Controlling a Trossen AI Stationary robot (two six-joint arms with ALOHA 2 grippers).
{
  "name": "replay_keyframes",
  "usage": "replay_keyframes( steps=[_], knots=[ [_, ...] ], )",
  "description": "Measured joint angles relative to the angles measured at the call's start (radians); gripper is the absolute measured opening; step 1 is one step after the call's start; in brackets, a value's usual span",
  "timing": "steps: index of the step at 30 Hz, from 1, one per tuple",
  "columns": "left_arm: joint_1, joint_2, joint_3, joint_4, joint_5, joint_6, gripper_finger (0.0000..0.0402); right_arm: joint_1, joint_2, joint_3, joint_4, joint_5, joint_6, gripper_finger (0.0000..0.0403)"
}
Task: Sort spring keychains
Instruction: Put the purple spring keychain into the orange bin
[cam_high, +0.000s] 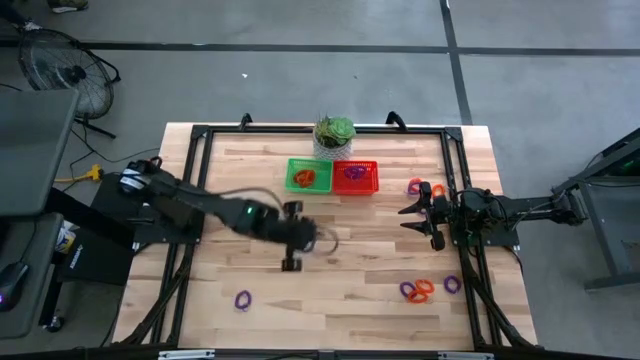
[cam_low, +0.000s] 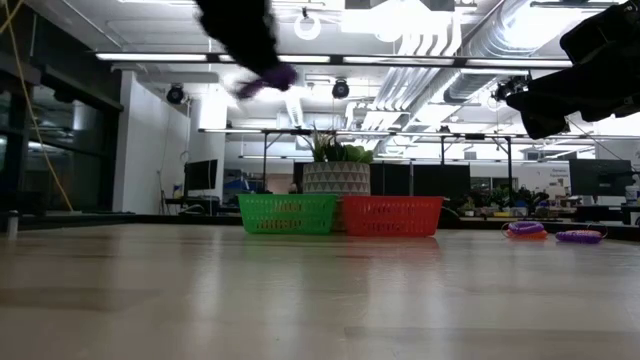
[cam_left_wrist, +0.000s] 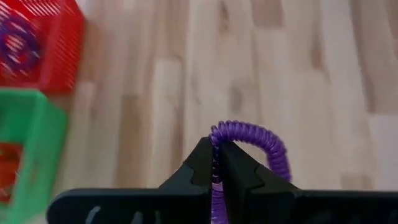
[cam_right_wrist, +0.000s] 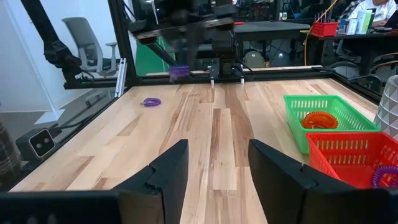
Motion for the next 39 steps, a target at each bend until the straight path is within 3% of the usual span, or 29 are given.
replay_keyframes(
  steps=[7, 18, 32, 39],
  knots=[
    [0.228, 0.056, 0.0, 0.209, 0.075, 0.145, 0.0005, 0.0, 0.0, 0.0, 0.0, 0.0, 0.0, 0.0157],
    [0.462, 0.204, 0.028, 0.52, 0.109, 0.075, 0.0005, 0.0, 0.0, 0.0, 0.0, 0.0, 0.0, 0.0163],
    [0.523, 0.436, 0.304, 0.435, 0.165, 0.073, 0.0005, 0.0, 0.0, 0.0, 0.0, 0.0, 0.0, 0.016],
    [0.527, 0.465, 0.335, 0.414, 0.153, 0.073, 0.0005, 0.0, 0.0, 0.0, 0.0, 0.0, 0.0, 0.0161]
  ],
)
